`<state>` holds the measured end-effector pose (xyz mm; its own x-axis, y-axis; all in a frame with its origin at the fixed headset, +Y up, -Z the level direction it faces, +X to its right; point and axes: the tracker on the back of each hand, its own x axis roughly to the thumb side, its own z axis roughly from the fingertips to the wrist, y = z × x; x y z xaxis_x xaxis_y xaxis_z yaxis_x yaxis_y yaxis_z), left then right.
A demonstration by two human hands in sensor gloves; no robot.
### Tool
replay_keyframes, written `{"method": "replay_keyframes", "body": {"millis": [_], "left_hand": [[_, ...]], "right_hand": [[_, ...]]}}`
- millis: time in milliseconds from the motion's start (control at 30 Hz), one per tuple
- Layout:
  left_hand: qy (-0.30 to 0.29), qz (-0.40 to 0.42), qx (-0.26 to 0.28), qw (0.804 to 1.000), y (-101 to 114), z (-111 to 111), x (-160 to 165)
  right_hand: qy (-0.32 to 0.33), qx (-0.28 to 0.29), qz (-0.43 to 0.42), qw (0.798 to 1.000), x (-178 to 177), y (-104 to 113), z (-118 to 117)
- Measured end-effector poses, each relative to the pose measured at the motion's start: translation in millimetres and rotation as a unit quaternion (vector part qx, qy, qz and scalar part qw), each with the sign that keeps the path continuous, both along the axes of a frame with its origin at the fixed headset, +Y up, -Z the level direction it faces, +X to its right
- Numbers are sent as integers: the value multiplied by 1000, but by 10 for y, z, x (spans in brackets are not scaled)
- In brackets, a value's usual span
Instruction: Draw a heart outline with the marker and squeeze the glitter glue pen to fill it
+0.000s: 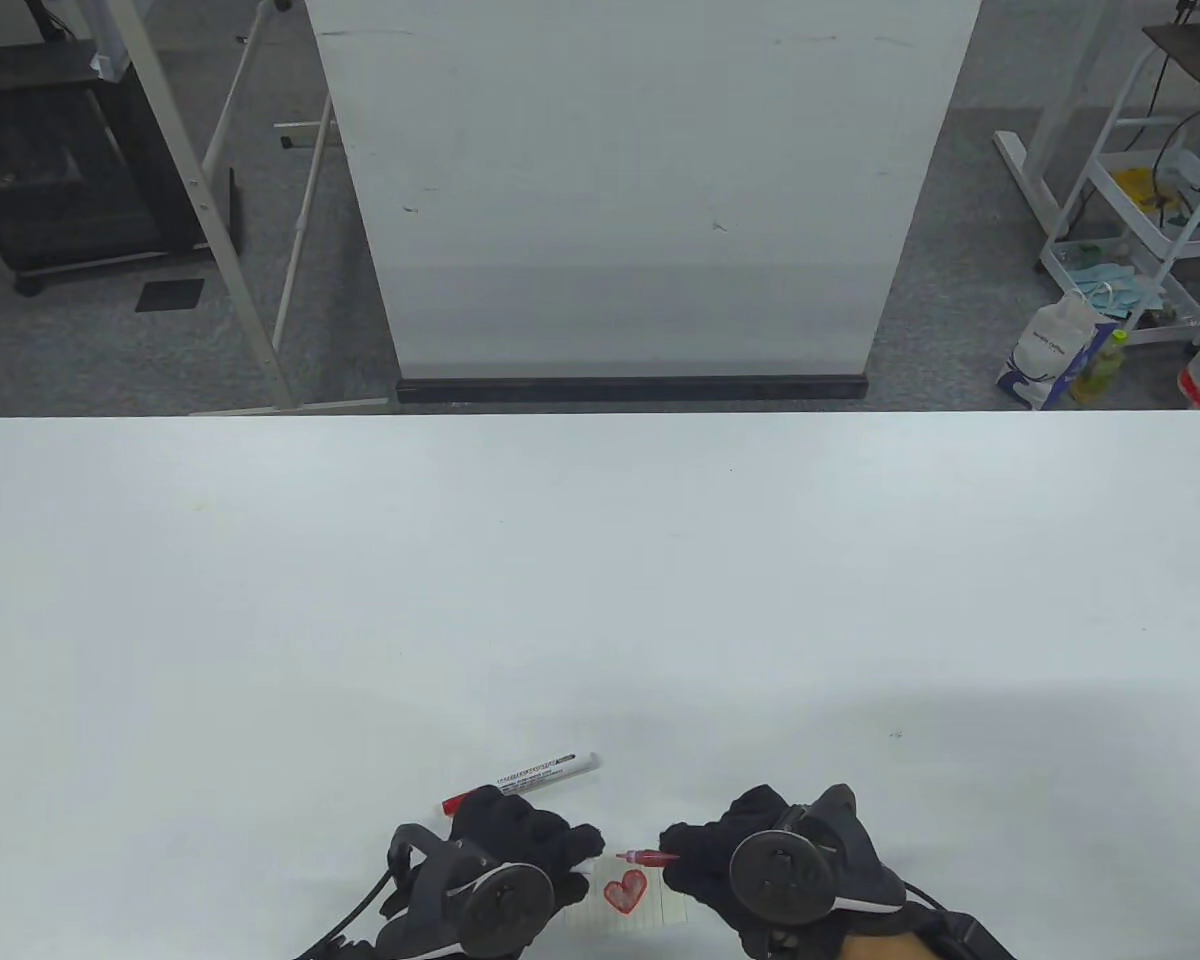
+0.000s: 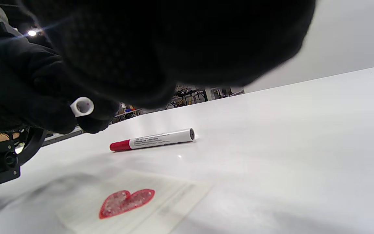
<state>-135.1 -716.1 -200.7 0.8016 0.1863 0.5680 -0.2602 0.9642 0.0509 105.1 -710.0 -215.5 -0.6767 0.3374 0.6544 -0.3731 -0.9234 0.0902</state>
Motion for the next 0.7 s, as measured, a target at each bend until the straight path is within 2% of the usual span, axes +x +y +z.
{"method": "replay_keyframes", "body": {"millis": [267,700], "left_hand": [[-10,47,8,999,69,82,-60],[-43,44,-11,998,-60,79,20]], "right_hand": [[20,-15,-25,999,-34,-4,51],[35,-10,-26,999,-103,-92,141]]}}
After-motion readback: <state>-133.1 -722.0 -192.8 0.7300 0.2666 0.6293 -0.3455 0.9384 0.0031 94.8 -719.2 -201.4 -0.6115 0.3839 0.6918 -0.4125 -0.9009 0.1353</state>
